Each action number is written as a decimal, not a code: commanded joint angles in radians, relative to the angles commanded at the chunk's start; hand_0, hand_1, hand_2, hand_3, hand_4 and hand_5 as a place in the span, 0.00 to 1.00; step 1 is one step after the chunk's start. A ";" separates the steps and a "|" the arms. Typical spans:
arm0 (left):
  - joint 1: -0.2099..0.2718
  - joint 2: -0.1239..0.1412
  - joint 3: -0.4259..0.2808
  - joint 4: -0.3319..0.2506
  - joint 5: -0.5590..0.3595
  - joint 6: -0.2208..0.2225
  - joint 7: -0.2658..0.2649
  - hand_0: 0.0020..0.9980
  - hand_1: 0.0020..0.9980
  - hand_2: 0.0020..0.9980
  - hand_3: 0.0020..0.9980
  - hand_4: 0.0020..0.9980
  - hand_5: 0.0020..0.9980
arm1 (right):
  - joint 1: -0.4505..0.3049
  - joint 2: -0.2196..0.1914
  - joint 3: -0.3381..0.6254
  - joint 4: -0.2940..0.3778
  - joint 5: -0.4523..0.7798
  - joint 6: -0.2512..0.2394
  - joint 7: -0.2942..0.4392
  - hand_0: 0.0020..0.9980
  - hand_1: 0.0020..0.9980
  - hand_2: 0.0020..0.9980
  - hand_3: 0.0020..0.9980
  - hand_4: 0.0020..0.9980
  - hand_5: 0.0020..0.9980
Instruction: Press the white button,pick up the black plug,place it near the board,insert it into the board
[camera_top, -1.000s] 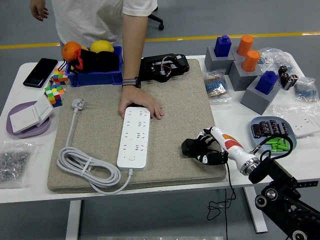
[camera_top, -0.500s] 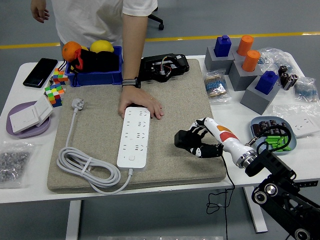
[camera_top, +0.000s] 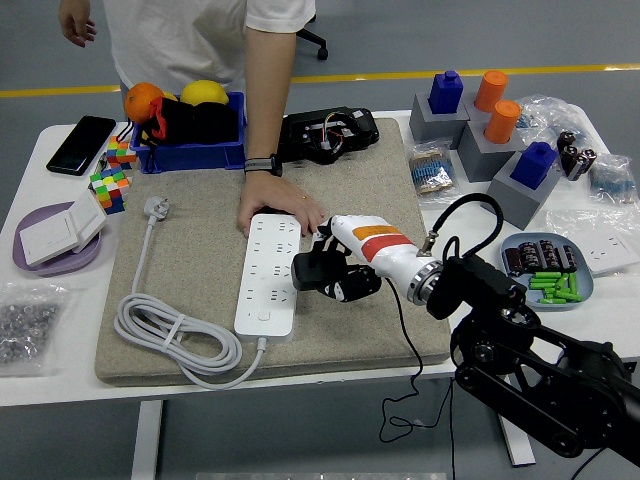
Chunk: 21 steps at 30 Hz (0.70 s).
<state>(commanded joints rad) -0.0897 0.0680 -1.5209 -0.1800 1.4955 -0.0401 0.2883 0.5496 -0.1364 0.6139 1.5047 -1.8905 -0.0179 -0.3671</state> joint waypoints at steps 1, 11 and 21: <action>0.001 0.001 0.000 0.000 0.002 0.000 0.000 0.65 0.64 0.64 0.69 0.58 0.03 | 0.013 0.008 -0.014 -0.009 -0.004 0.004 -0.009 0.46 0.48 0.51 0.48 0.80 0.00; 0.004 0.007 -0.001 0.000 0.016 -0.003 0.003 0.65 0.64 0.64 0.69 0.58 0.03 | 0.078 0.101 -0.078 -0.096 0.020 0.007 -0.040 0.45 0.48 0.51 0.50 0.80 0.00; 0.008 0.010 -0.001 0.000 0.023 -0.005 0.005 0.65 0.65 0.64 0.69 0.58 0.03 | 0.098 0.136 -0.075 -0.154 0.028 -0.011 -0.054 0.45 0.48 0.51 0.51 0.80 0.00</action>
<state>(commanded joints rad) -0.0817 0.0776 -1.5219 -0.1800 1.5184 -0.0449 0.2928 0.6474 0.0000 0.5389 1.3508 -1.8626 -0.0289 -0.4213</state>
